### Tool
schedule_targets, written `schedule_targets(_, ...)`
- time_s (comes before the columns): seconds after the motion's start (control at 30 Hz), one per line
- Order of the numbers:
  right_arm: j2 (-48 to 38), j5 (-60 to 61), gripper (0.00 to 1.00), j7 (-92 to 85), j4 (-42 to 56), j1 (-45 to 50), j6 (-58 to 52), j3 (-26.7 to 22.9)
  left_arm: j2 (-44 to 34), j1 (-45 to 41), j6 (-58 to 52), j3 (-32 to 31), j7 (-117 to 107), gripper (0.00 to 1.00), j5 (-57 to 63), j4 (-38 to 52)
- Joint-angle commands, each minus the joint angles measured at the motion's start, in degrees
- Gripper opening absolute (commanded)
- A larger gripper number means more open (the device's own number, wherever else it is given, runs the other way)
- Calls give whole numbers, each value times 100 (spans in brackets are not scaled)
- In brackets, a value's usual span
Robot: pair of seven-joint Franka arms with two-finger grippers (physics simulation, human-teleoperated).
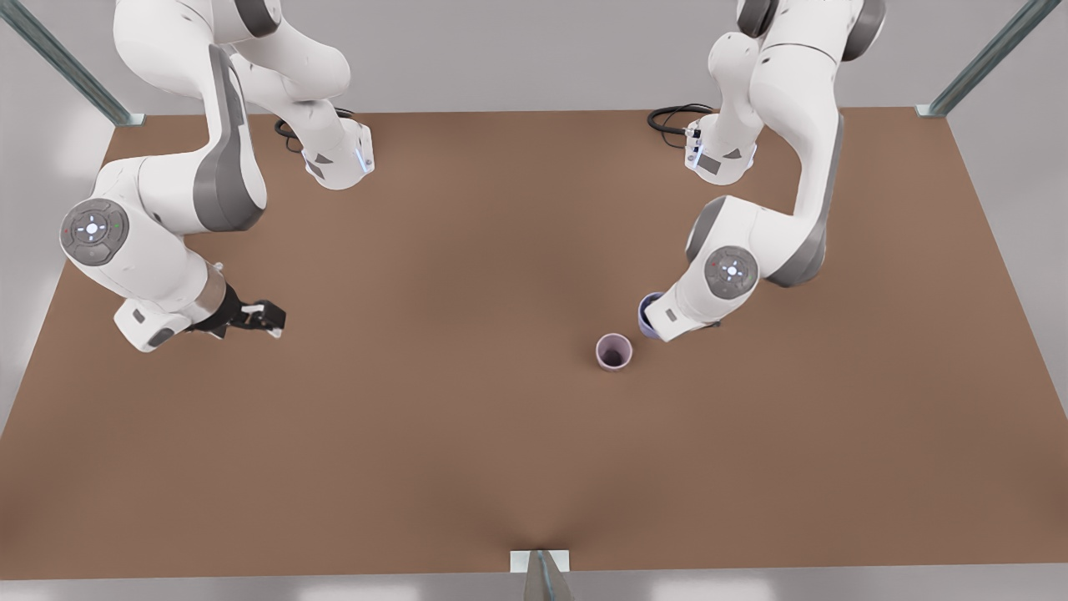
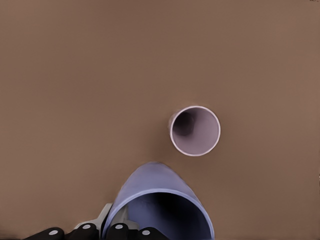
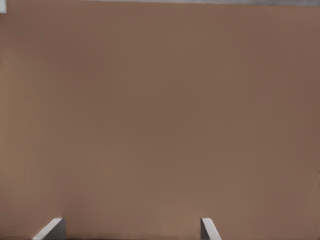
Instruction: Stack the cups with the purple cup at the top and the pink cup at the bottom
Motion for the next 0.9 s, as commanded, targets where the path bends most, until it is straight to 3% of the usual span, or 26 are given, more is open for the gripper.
schedule_targets(0.0, -5, -35, 100, -4599, 10, 12, -37, 67, 47, -15, -89, -2, -2078, 21, -80, 1)
schedule_targets(0.23, -14, -27, 100, -12, -16, 12, -256, 111, 170, -445, 69, -2, -2350, 21, -150, 1)
schedule_targets(0.47, 4, 17, 100, 103, -16, -14, -239, 94, 363, -454, 781, -2, -2386, 21, -141, -60)
schedule_targets(0.87, 21, 96, 100, 481, 10, -58, -239, 59, 372, -445, 816, -2, -2386, 21, -141, -104)
